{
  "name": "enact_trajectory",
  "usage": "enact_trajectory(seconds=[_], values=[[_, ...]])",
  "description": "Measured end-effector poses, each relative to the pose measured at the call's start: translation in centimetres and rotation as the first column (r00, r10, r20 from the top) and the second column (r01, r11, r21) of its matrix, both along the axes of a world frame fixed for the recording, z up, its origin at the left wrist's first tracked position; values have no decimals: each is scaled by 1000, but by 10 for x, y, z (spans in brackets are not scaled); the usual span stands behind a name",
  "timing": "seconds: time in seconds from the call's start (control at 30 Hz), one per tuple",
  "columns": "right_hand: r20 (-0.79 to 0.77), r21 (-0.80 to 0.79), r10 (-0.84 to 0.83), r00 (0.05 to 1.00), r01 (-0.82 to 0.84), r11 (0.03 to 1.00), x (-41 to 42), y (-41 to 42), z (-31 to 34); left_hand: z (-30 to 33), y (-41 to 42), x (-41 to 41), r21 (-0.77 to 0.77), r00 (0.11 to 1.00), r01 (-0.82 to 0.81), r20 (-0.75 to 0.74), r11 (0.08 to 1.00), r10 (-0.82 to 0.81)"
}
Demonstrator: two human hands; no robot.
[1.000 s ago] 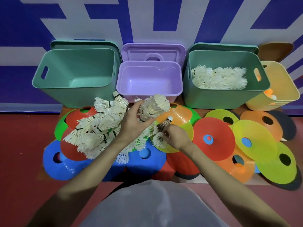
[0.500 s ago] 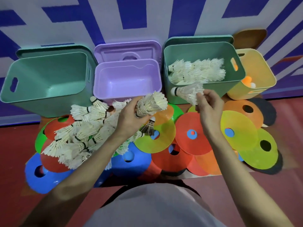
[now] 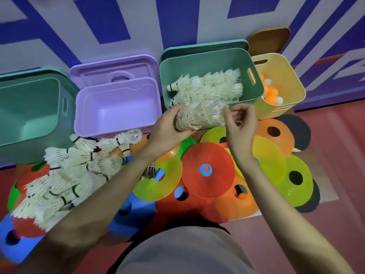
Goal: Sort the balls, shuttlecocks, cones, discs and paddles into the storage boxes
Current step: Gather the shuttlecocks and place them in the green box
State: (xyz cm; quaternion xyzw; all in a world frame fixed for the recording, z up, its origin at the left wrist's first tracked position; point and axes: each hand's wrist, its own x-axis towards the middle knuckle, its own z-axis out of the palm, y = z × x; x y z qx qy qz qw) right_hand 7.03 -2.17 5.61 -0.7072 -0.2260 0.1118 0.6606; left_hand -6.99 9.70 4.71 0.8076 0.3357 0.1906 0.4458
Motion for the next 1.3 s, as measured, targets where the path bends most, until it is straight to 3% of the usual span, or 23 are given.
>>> enact_trajectory(seconds=[0.13, 0.27, 0.4, 0.57, 0.87, 0.97, 1.07, 1.3], values=[[64, 50, -44, 997, 41, 998, 36, 4, 5, 9, 19, 49, 59, 997, 72, -4, 996, -72], [160, -8, -36, 987, 38, 999, 75, 11, 6, 12, 49, 108, 75, 991, 126, -57, 989, -122], [296, -121, 28, 955, 8, 993, 109, 15, 5, 12, 71, 167, -11, 963, 238, -130, 971, -238], [368, -155, -31, 929, 94, 983, 150, 22, -15, -5, 73, 220, -104, 933, 324, -132, 940, -336], [475, -486, 117, 872, 149, 861, 175, 31, -50, -63, 84, 237, -175, 861, 402, -261, 899, -436], [505, -610, 206, 839, 177, 773, 180, 38, -55, -67, 89, 232, -86, 804, 467, -373, 880, -463], [456, -650, 273, 847, 108, 752, 183, 46, -55, -65, 89, 228, 37, 768, 523, -454, 851, -452], [417, -726, 383, 824, 48, 686, 187, 61, -49, -63, 87, 218, 112, 725, 578, -525, 808, -446]])
